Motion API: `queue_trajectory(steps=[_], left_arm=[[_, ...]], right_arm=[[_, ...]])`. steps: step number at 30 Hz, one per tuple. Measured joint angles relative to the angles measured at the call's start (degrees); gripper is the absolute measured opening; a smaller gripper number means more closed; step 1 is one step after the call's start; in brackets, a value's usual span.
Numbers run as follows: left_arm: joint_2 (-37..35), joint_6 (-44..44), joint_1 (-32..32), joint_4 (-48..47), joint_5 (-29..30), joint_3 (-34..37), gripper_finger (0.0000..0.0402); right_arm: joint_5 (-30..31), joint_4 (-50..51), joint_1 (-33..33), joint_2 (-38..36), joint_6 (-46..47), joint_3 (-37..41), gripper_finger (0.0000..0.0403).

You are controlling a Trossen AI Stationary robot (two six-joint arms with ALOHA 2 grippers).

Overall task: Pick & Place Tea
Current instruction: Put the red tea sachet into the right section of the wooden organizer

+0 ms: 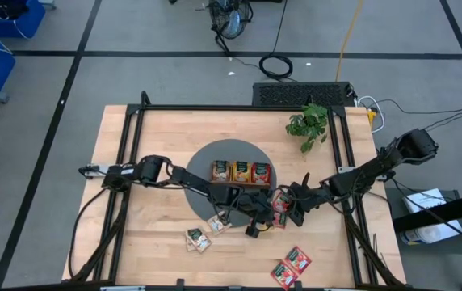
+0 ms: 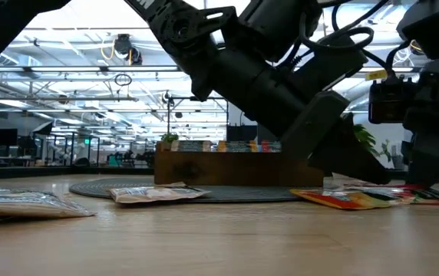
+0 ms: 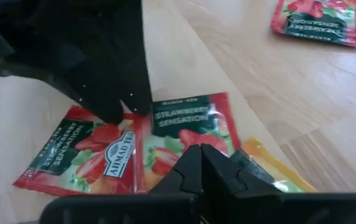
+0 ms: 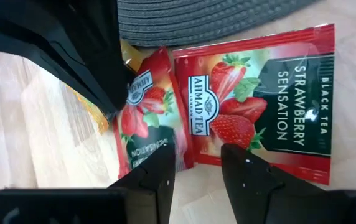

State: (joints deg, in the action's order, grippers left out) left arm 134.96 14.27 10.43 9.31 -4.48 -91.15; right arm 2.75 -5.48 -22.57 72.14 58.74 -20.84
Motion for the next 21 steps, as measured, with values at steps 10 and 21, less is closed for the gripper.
queue_trajectory(steps=[10,21], left_arm=[[0.0,-0.62,-0.08,-0.54,-1.98,0.0,0.0009],[0.52,-1.54,-0.56,0.73,-1.76,0.07,0.0008]], right_arm=[[-1.44,-0.76,-0.11,-0.07,2.04,0.98,0.0118],[-3.36,-4.04,-0.15,0.07,0.58,1.2,0.0118]])
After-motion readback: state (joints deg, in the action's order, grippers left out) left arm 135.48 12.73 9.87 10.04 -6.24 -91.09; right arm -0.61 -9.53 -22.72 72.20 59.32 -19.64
